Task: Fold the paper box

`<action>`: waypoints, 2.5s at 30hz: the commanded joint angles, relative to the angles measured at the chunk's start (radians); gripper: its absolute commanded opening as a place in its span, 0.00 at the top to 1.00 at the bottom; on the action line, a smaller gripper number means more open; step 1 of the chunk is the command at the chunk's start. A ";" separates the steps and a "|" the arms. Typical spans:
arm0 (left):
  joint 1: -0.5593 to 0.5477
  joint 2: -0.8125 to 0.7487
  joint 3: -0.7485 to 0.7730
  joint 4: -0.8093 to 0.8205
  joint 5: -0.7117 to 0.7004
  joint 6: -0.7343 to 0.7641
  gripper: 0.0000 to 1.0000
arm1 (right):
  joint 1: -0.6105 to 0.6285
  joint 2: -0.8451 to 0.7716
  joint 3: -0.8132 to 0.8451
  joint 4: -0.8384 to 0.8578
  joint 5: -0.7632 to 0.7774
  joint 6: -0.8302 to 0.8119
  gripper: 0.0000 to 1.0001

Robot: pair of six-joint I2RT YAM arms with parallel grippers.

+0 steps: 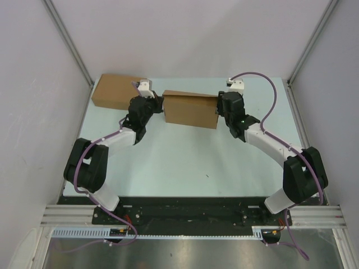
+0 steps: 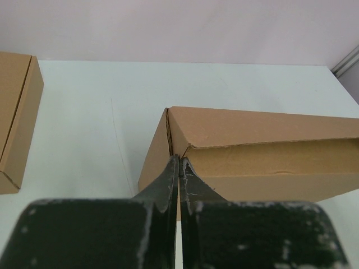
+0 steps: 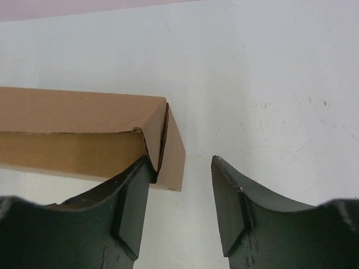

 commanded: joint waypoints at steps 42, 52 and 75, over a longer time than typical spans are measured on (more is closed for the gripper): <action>-0.007 0.017 0.021 -0.129 -0.028 -0.006 1.00 | -0.117 -0.085 -0.003 0.259 -0.366 0.260 1.00; -0.007 0.016 0.023 -0.126 -0.026 -0.008 1.00 | -0.131 -0.025 0.011 0.173 -0.389 0.261 1.00; -0.007 -0.006 0.026 -0.140 -0.037 -0.011 1.00 | -0.144 -0.019 -0.041 0.069 -0.341 0.229 1.00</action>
